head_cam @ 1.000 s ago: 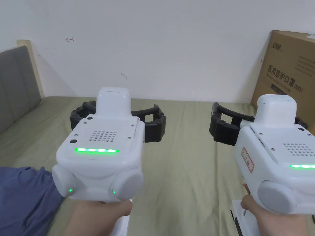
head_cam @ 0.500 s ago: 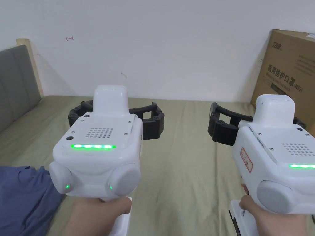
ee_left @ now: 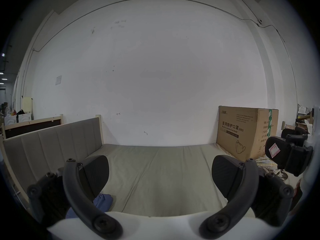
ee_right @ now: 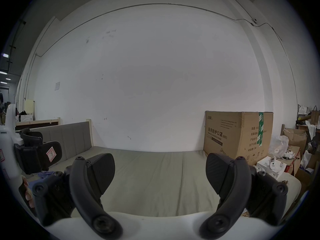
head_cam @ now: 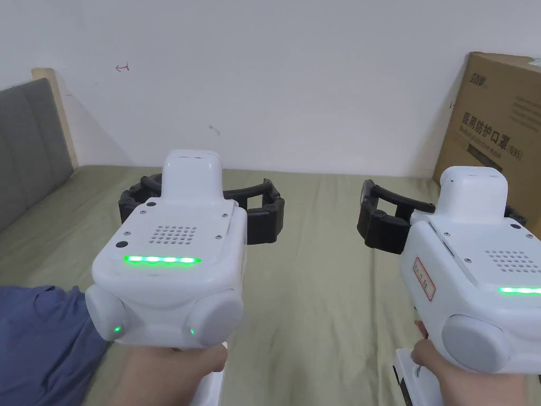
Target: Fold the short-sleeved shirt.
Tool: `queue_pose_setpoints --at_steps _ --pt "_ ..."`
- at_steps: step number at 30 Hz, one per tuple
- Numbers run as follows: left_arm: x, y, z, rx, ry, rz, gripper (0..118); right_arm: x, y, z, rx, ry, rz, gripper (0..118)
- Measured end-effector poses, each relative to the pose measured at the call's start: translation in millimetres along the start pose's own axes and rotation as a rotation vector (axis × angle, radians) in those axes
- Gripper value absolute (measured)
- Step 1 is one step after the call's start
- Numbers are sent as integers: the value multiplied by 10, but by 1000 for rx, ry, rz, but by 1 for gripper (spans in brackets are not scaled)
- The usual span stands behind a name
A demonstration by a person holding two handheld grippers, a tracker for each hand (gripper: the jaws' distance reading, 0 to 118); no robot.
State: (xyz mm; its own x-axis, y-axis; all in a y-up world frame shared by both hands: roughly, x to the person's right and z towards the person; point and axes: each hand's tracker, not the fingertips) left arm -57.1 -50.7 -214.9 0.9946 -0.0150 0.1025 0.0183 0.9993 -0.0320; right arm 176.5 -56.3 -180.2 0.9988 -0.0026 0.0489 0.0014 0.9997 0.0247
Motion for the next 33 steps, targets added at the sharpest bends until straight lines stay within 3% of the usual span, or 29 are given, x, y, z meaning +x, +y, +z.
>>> queue_pose_setpoints --at_steps 33 --pt "27 -13 24 12 -18 -6 118 25 -32 -15 -6 -5 -5 109"
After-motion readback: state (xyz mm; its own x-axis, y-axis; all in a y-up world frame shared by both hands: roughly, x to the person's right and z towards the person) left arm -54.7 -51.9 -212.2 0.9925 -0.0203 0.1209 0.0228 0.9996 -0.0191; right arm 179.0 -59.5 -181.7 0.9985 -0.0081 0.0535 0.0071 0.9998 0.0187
